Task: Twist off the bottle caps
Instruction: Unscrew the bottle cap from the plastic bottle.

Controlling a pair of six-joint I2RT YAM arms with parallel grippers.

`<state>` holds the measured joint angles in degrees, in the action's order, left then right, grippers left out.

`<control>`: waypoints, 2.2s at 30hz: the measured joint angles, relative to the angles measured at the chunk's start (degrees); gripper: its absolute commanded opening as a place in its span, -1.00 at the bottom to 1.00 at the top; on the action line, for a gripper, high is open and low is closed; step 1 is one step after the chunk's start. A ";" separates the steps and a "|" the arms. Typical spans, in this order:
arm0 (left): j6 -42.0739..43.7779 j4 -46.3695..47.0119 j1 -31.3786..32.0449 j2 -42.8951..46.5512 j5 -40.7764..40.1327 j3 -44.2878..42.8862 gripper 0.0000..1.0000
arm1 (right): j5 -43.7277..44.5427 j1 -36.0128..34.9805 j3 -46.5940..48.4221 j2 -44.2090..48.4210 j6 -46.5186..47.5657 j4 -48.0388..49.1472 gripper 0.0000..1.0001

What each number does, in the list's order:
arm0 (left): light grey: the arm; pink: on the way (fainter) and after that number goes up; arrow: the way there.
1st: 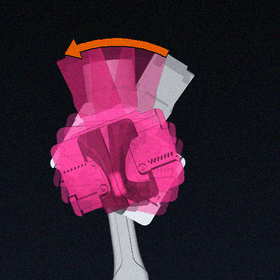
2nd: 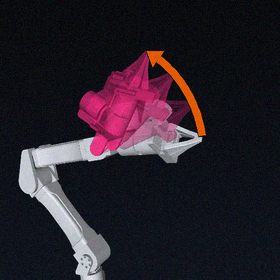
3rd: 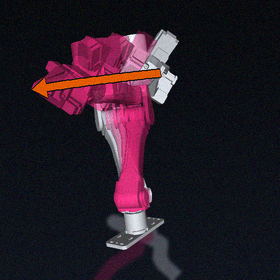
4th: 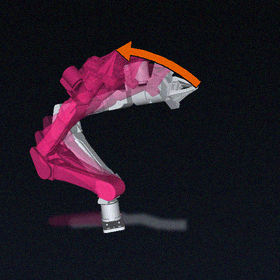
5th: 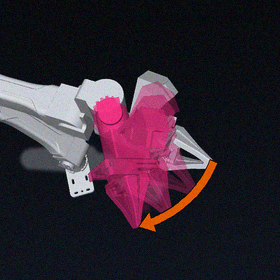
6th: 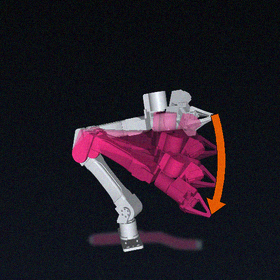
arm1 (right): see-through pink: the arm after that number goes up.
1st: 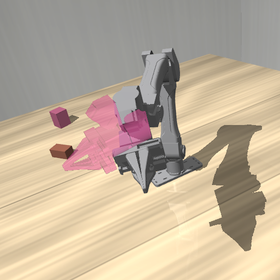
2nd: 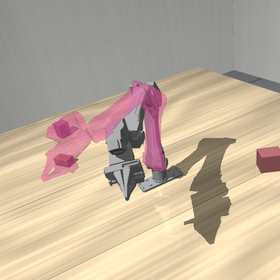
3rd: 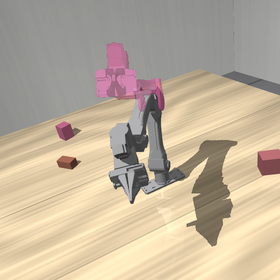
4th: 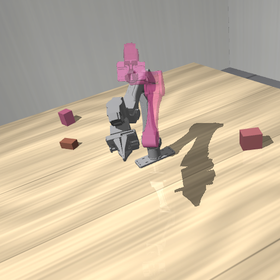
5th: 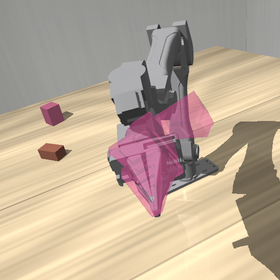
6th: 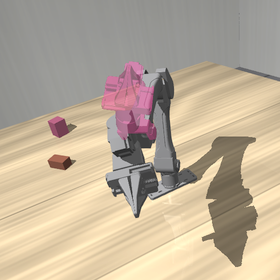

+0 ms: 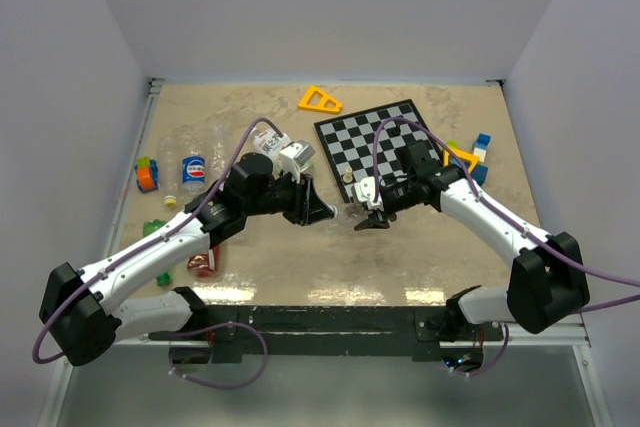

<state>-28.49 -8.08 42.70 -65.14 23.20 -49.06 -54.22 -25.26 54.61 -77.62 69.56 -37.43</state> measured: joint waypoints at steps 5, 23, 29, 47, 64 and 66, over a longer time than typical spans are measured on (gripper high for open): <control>-4.24 -1.29 -0.02 0.20 -1.38 -0.44 -1.00 | -0.39 -0.13 0.00 0.00 -0.02 0.44 -1.00; -8.98 -1.49 -1.49 0.22 -0.85 -0.46 -1.00 | -0.55 -0.20 0.00 0.00 -0.09 1.70 -1.00; -8.98 -1.46 -1.79 0.24 -0.83 -0.46 -1.00 | -0.55 -0.20 0.00 0.00 -0.11 2.05 -1.00; -8.83 -2.12 -2.89 1.20 -0.33 -0.46 -1.00 | -0.83 -0.57 0.00 0.00 -0.15 3.48 -1.00; -8.44 -2.43 -4.13 1.53 0.85 -0.44 -1.00 | -0.87 -0.72 0.00 0.00 -0.20 4.94 -1.00; -8.41 -2.40 -4.17 1.53 0.90 -0.44 -1.00 | -0.87 -0.72 0.00 0.00 -0.20 4.94 -1.00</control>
<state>-36.91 -10.48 38.52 -63.61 24.10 -49.50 -55.09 -25.98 54.61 -77.62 69.36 -32.49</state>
